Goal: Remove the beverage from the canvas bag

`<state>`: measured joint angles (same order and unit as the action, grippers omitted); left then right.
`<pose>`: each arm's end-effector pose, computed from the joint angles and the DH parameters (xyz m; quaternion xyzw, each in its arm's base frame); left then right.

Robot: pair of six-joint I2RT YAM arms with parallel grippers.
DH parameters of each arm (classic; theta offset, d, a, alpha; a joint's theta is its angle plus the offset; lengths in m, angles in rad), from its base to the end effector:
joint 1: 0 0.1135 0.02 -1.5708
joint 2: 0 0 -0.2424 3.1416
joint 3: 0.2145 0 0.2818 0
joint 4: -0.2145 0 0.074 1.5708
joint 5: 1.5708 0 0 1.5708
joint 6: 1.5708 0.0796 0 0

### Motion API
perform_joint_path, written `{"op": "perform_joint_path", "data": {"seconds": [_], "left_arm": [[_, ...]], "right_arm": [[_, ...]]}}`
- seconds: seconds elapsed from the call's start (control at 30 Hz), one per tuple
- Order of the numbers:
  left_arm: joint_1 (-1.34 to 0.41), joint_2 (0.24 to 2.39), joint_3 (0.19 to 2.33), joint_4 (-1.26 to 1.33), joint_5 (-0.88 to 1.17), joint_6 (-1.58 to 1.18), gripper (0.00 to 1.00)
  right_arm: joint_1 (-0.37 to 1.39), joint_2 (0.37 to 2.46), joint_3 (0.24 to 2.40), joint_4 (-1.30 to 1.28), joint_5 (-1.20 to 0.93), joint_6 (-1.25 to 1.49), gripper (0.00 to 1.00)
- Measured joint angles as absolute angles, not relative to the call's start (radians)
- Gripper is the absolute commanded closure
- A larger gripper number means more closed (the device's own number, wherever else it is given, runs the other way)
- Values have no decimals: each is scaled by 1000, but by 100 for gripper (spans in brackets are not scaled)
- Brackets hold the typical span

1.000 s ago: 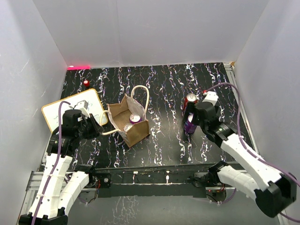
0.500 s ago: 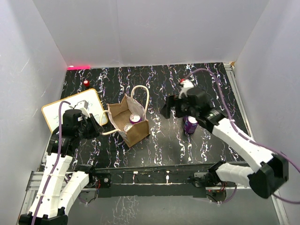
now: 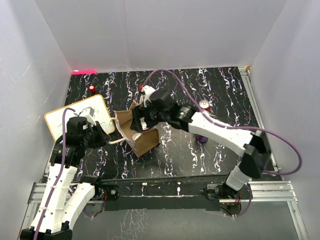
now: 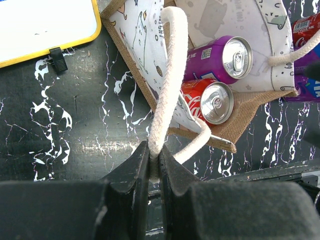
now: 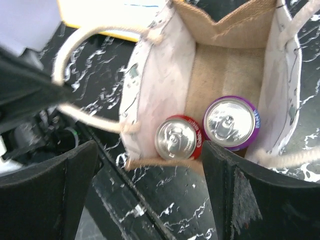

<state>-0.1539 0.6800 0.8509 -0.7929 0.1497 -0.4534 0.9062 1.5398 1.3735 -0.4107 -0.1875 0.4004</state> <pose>0.2124 -0.0450 0.2829 -0.0986 0.8822 -0.1997 0.4148 0.2483 0.3410 0.2863 -0.2622 0.8362 0.3538 0.3269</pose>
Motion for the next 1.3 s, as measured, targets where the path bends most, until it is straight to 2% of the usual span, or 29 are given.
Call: {"op": "perform_joint_path", "data": {"seconds": [0.13,0.33,0.43,0.77,1.3], "left_arm": [[-154,680,851,-793,150,-453,100],[-154,680,851,-793,150,-453,100],[-154,678,851,-793,150,-453,100],[-154,677,851,-793,150,-453,100],[-154,677,850,-793,150,-454,100]], "right_arm": [[949,1715,1566,-519,-62,410,11],[1037,1997,1905,-771,244,434,7],[1069,2085,2001,-867,357,449,4],[1082,2151,2050,-1023,571,479,1],[1077,2195,2018,-1018,630,541,1]]}}
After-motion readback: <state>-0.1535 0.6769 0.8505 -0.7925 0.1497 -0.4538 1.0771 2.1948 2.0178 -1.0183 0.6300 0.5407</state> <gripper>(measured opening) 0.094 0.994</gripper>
